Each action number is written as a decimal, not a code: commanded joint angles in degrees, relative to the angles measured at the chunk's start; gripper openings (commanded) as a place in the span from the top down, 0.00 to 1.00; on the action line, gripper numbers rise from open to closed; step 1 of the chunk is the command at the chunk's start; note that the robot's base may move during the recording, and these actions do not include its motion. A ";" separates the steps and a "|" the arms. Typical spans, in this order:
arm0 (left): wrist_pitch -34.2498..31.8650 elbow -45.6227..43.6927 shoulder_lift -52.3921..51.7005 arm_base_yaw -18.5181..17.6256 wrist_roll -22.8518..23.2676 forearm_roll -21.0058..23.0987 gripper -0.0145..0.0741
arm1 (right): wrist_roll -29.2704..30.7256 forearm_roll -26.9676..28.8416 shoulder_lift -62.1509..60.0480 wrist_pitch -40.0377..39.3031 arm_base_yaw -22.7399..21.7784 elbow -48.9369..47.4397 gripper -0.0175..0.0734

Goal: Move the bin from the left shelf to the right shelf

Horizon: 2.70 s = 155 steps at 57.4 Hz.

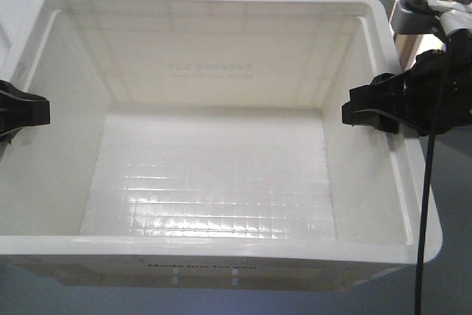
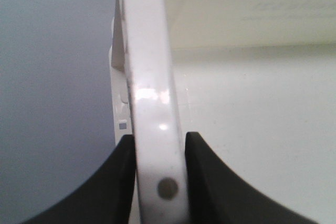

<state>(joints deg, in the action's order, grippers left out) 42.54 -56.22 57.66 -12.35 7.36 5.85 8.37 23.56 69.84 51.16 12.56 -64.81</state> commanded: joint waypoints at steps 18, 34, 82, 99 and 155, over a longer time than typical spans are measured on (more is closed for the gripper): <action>-7.38 -2.42 -1.72 -0.81 -2.53 2.00 0.84 | 2.99 2.68 -1.99 -5.02 -0.01 -2.22 0.81; -7.38 -2.42 -1.72 -0.81 -2.53 2.00 0.84 | 2.99 2.68 -1.99 -5.02 -0.01 -2.22 0.81; -7.38 -2.42 -1.72 -0.81 -2.53 2.00 0.84 | 2.99 2.68 -1.99 -5.02 -0.01 -2.22 0.81; -7.38 -2.42 -1.72 -0.81 -2.53 2.00 0.84 | 2.99 2.68 -1.99 -5.02 -0.01 -2.22 0.81; -7.38 -2.42 -1.72 -0.81 -2.53 2.00 0.84 | 2.99 2.68 -1.99 -5.02 -0.01 -2.22 0.81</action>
<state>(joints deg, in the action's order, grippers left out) 42.54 -56.22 57.66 -12.35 7.32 5.79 8.42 23.56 69.84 51.21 12.56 -64.81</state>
